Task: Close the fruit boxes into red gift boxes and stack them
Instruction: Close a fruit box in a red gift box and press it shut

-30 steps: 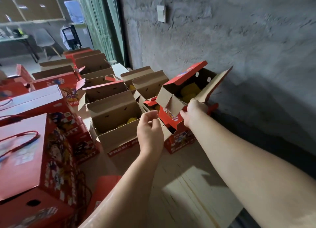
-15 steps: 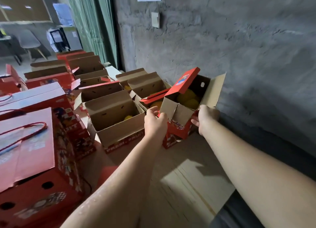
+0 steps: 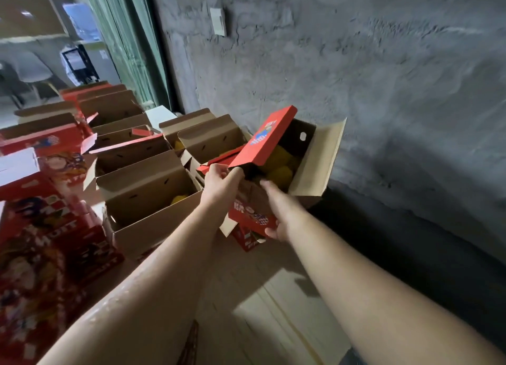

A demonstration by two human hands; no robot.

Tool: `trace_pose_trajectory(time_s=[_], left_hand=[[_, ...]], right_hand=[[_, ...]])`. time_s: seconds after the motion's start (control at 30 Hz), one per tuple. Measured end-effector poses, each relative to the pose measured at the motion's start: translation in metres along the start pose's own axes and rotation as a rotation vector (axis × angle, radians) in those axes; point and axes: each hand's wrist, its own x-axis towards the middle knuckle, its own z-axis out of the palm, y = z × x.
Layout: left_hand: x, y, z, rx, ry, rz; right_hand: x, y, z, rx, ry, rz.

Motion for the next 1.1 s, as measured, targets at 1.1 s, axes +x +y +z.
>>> trace_pose_trajectory(time_s=[1.1], left_hand=[[-0.394, -0.143, -0.251, -0.475, -0.265, 0.164]], right_hand=[[-0.385, 0.301, 0.082, -0.121, 0.530, -0.530]])
